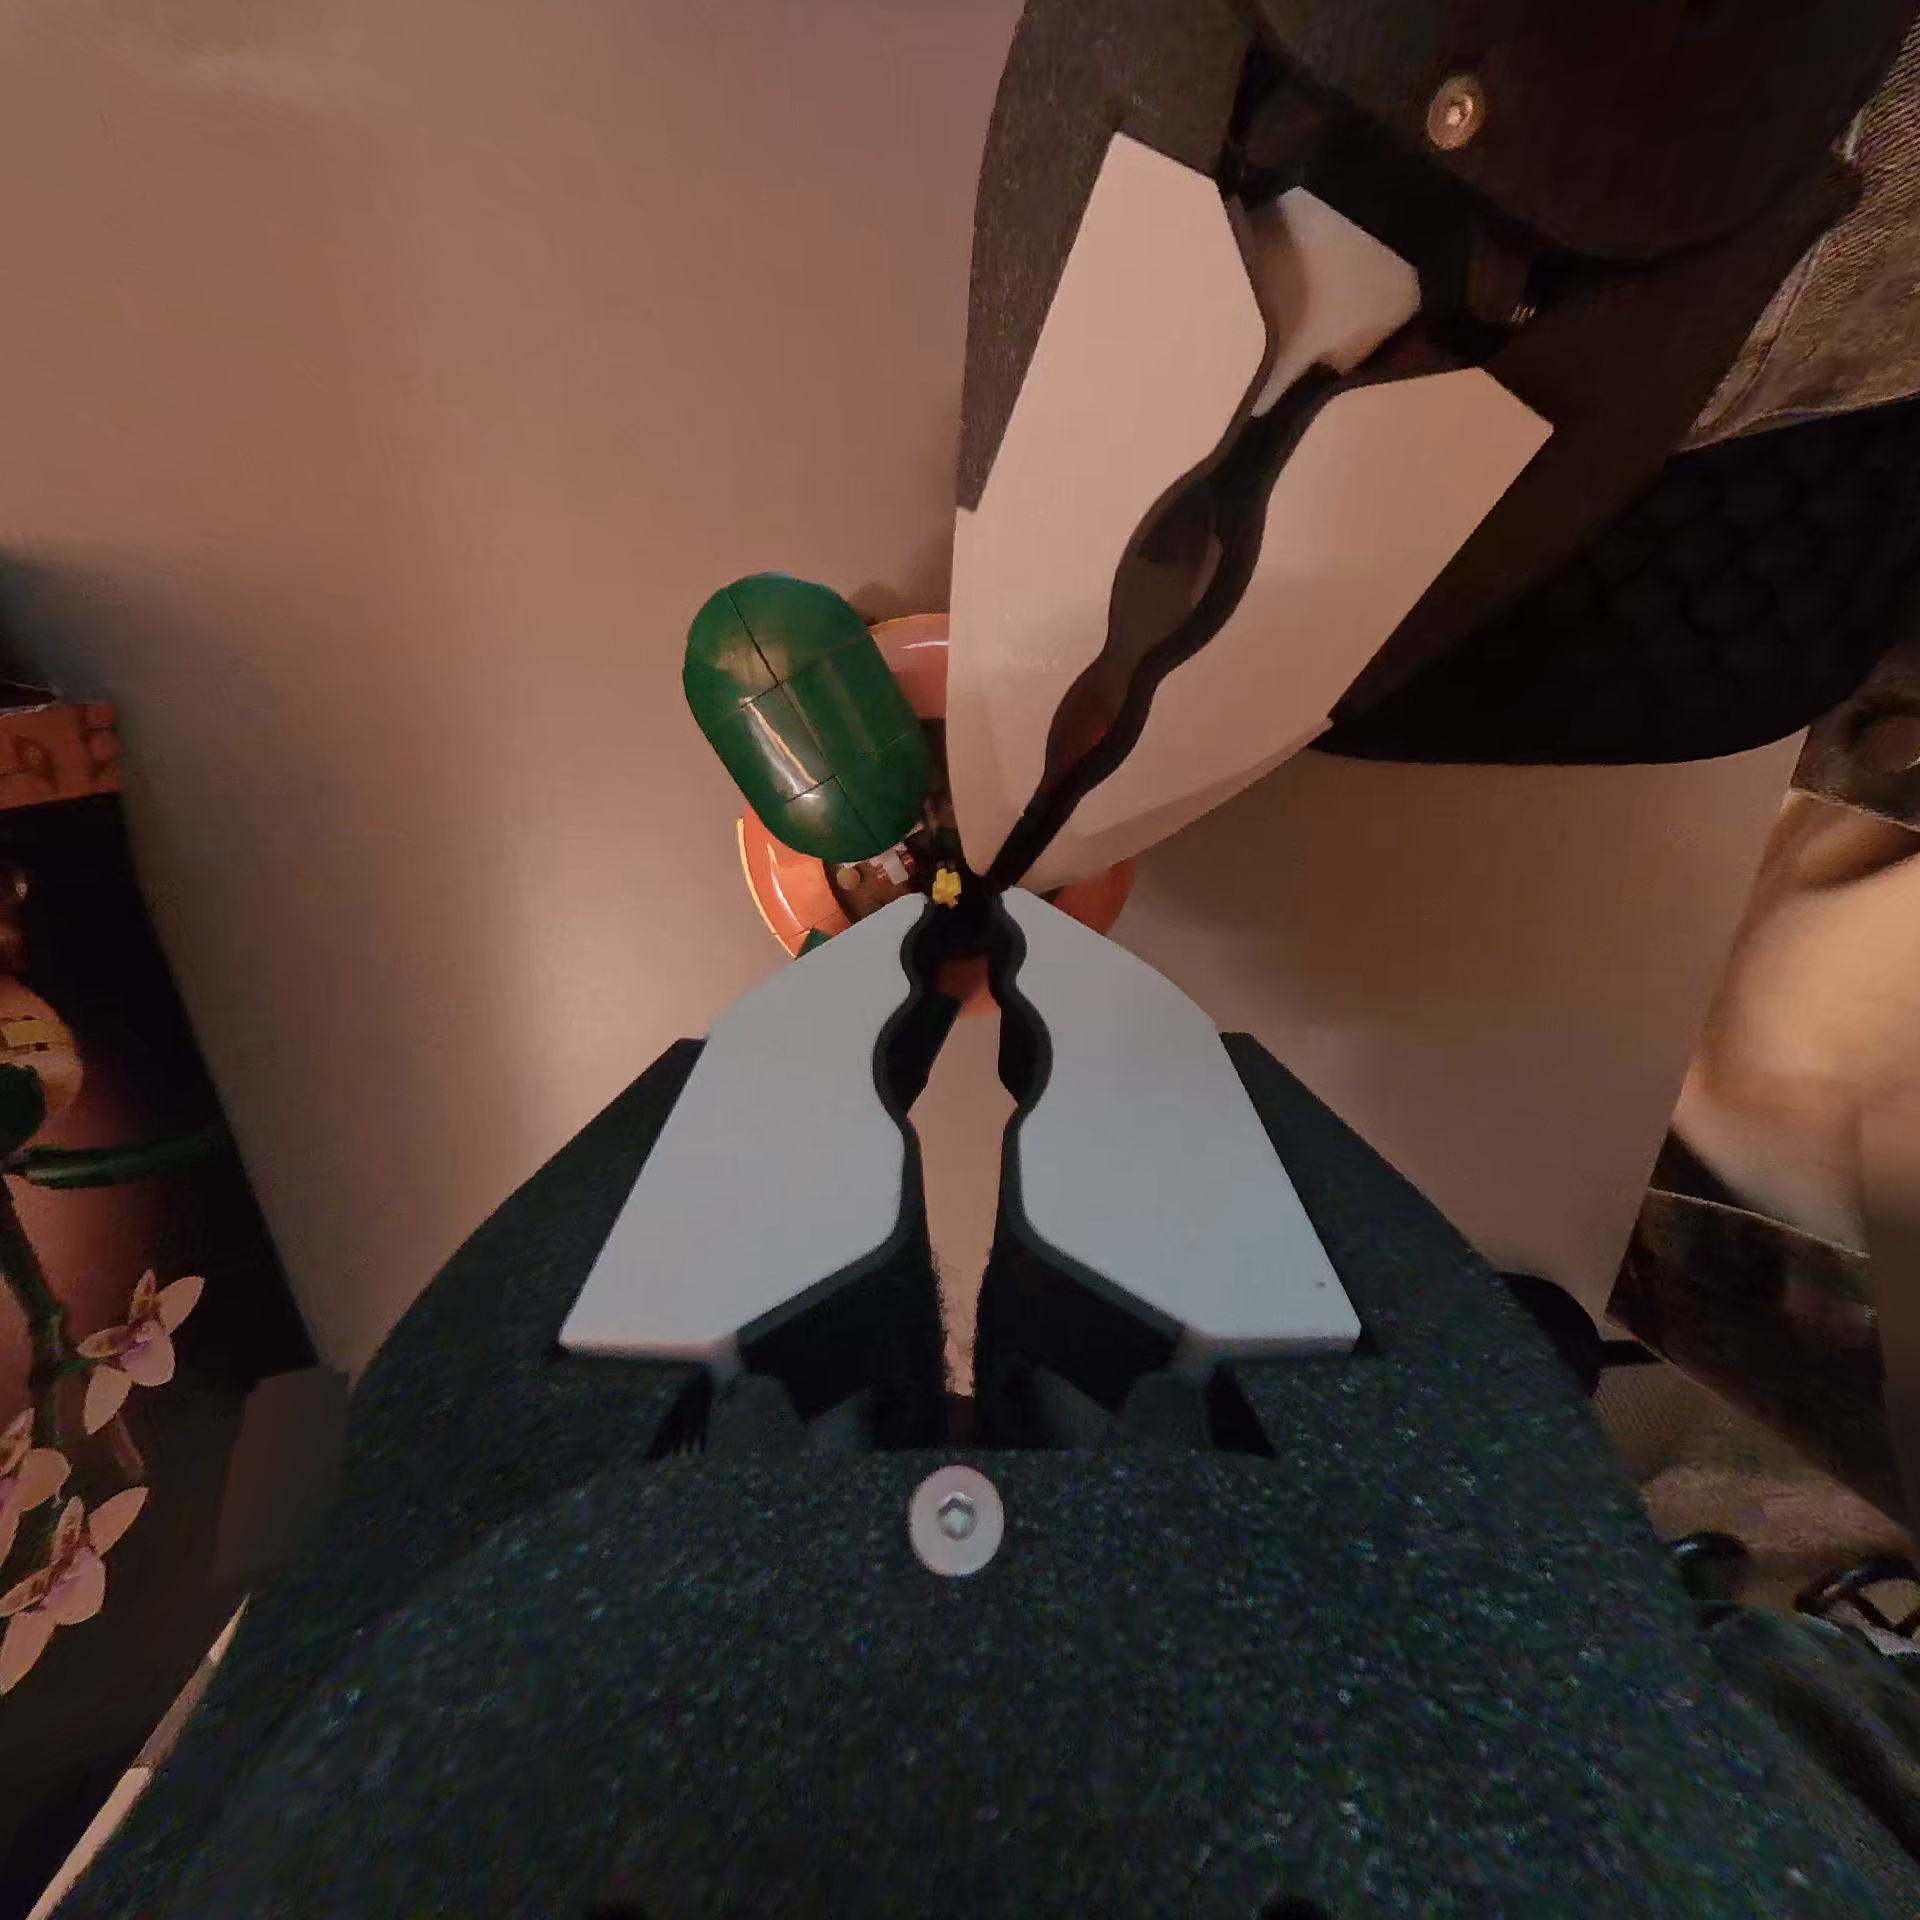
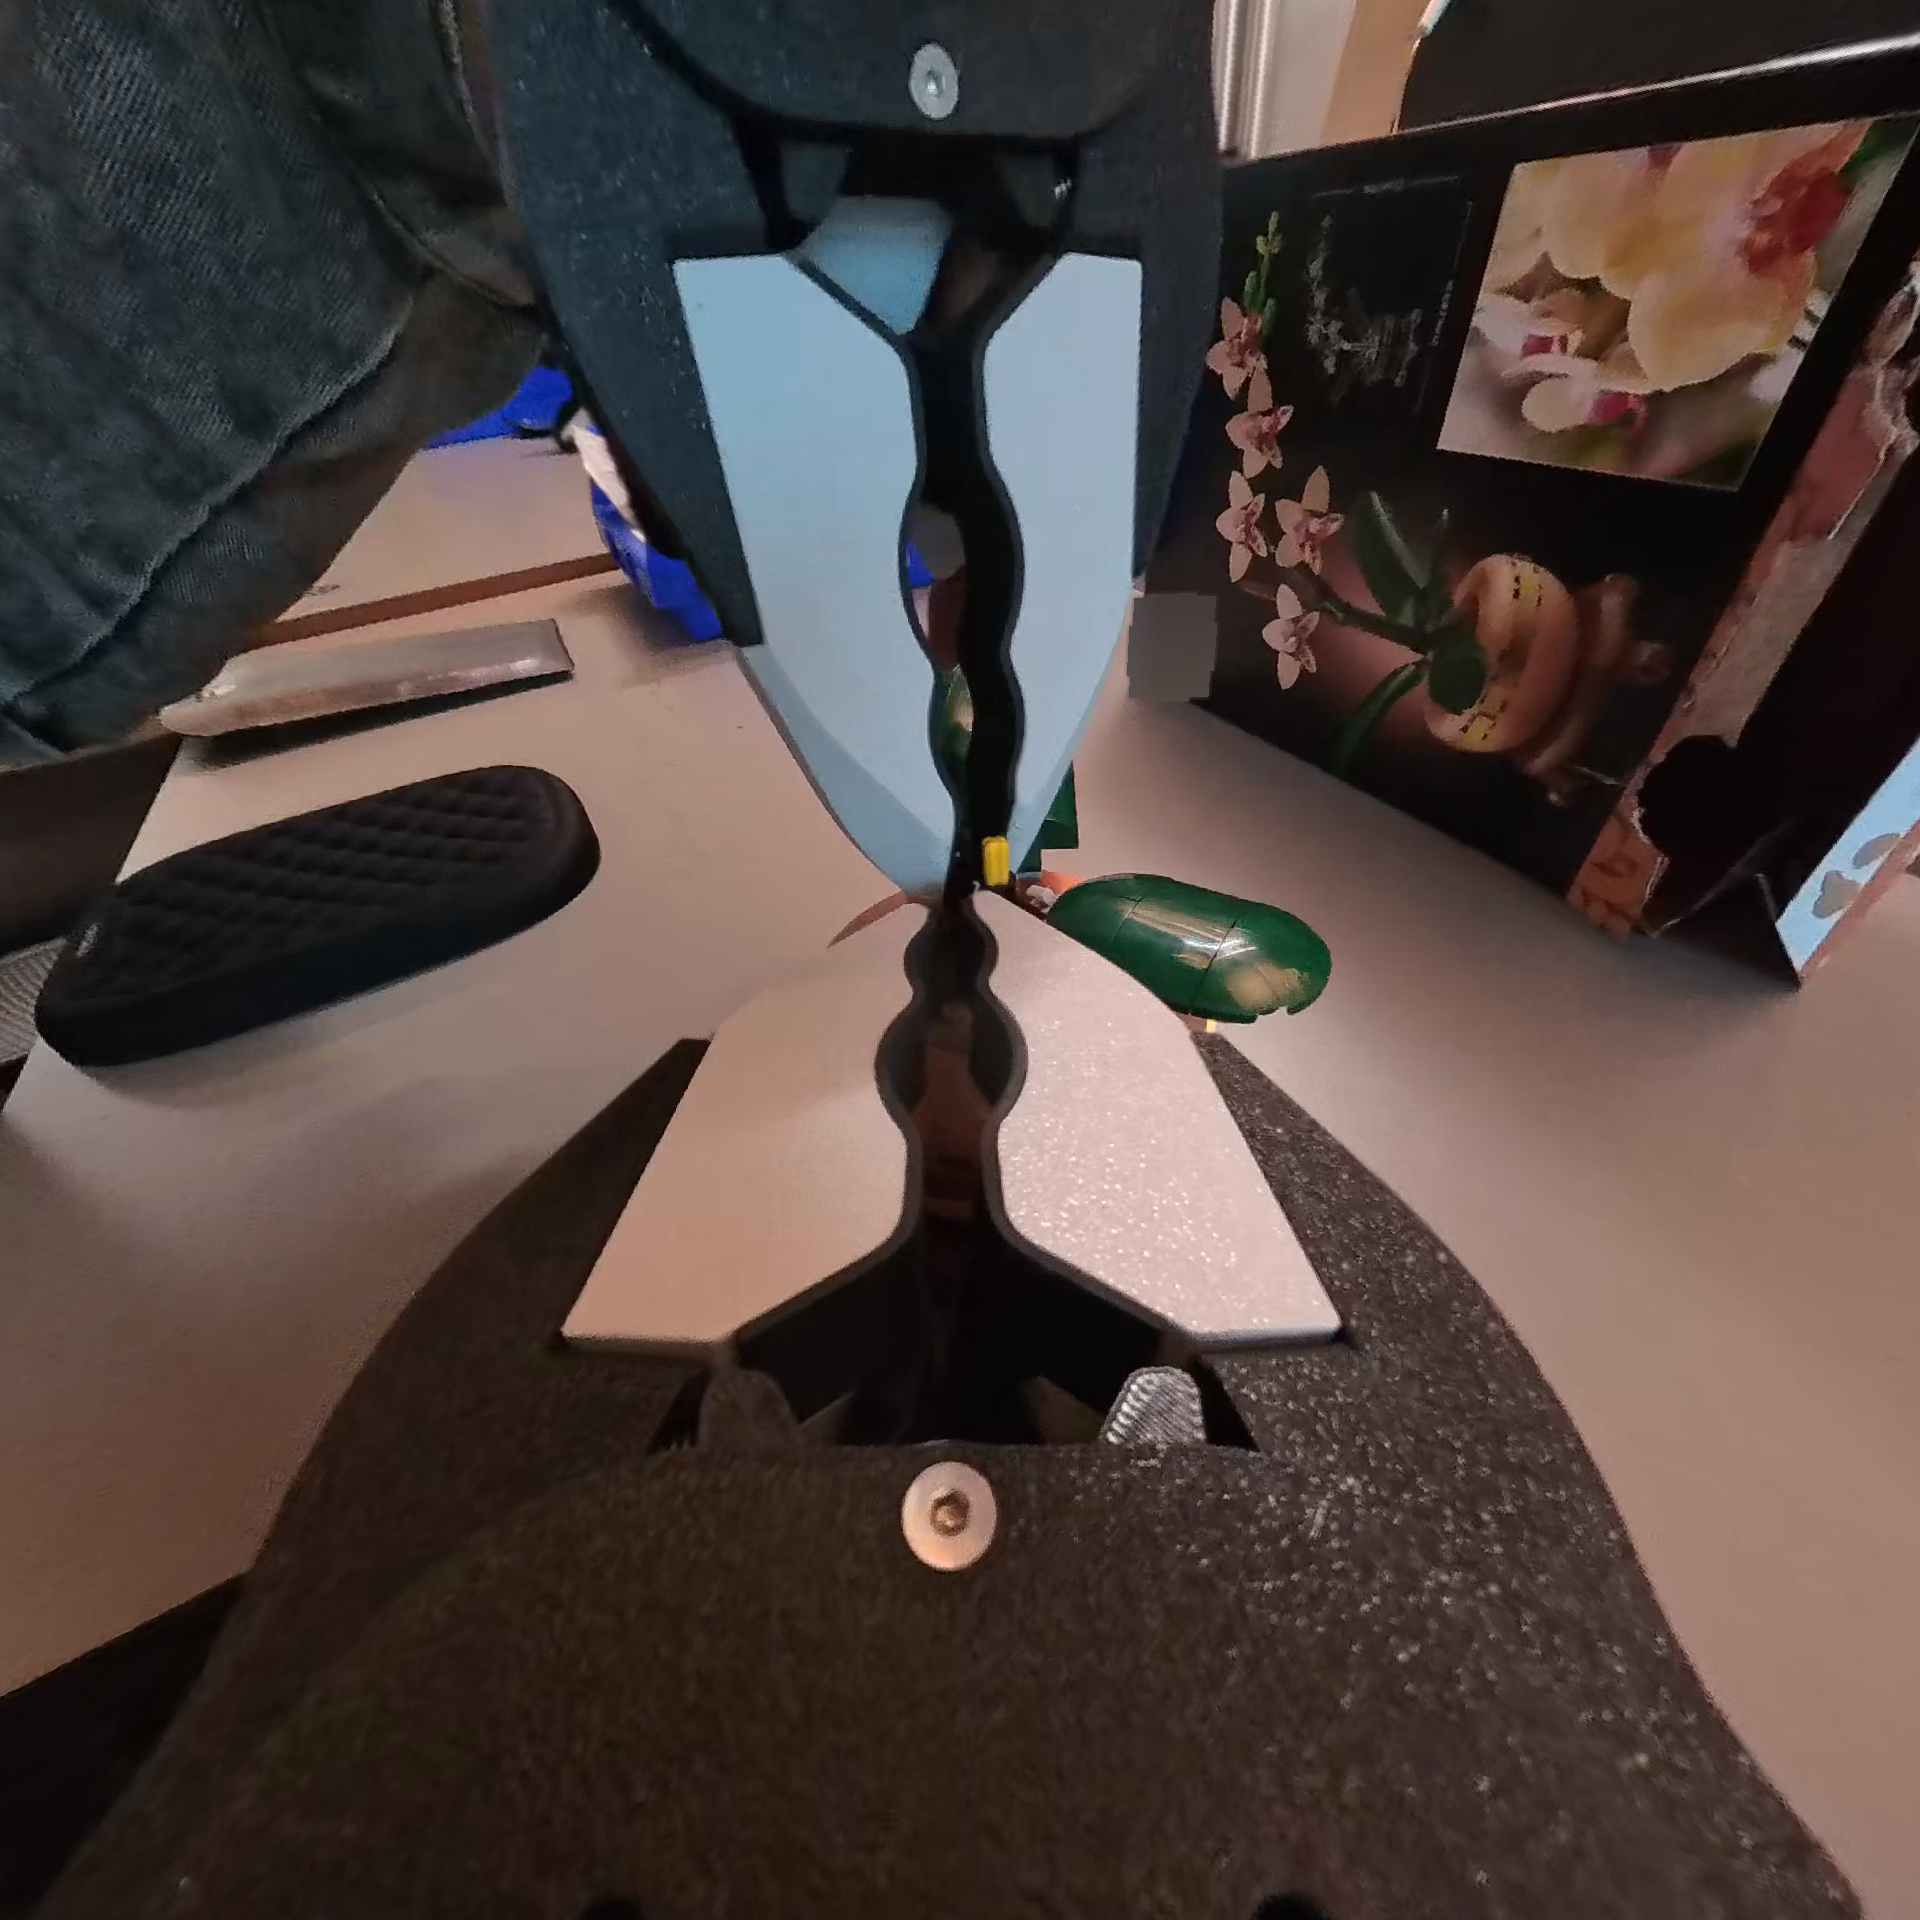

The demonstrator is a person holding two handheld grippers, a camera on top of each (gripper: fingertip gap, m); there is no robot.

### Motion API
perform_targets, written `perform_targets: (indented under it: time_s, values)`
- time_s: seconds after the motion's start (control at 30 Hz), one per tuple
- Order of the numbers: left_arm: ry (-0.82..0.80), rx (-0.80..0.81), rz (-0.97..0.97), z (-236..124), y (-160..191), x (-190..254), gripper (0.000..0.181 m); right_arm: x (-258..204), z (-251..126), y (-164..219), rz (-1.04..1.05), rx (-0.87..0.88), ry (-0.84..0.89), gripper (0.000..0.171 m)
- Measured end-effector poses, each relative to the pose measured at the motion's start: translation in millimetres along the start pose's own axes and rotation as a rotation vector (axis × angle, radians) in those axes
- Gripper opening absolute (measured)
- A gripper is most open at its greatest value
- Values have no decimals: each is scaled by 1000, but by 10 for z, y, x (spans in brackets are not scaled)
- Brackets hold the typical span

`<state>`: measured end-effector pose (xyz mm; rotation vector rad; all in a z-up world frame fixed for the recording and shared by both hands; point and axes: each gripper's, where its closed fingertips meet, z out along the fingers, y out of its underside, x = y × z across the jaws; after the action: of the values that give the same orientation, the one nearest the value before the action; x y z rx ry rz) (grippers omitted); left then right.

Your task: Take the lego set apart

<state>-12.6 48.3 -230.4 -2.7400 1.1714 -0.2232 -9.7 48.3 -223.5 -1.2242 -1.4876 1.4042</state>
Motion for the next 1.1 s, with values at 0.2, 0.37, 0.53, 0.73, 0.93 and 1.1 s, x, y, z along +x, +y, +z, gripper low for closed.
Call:
perform_targets:
  time_s: [0.2, 0.37, 0.53, 0.73, 0.93, 1.1]
  values:
    - [-25, 2, 1, 10, -56, -44, 8, 124, -48, 9, 142, 14, 21, 0]
    - [-1, -11, 5, 13, -56, -12, 8, 44, -50, -7, -33, -4, 32, 0]
    - [-9, -31, 34, 14, -49, -2, 8, 205, -523, -683, 162, 491, 36, 0]
    - [-13, -61, 35, 11, -44, 2, 8, 128, -257, -115, 23, 78, 74, 0]
    - [15, -12, 12, 9, -45, 5, 8, 97, -194, -48, -118, -48, 145, 14]
    - [26, 26, 3, 7, -49, 5, 8, 40, -122, 18, -66, -82, 96, 14]
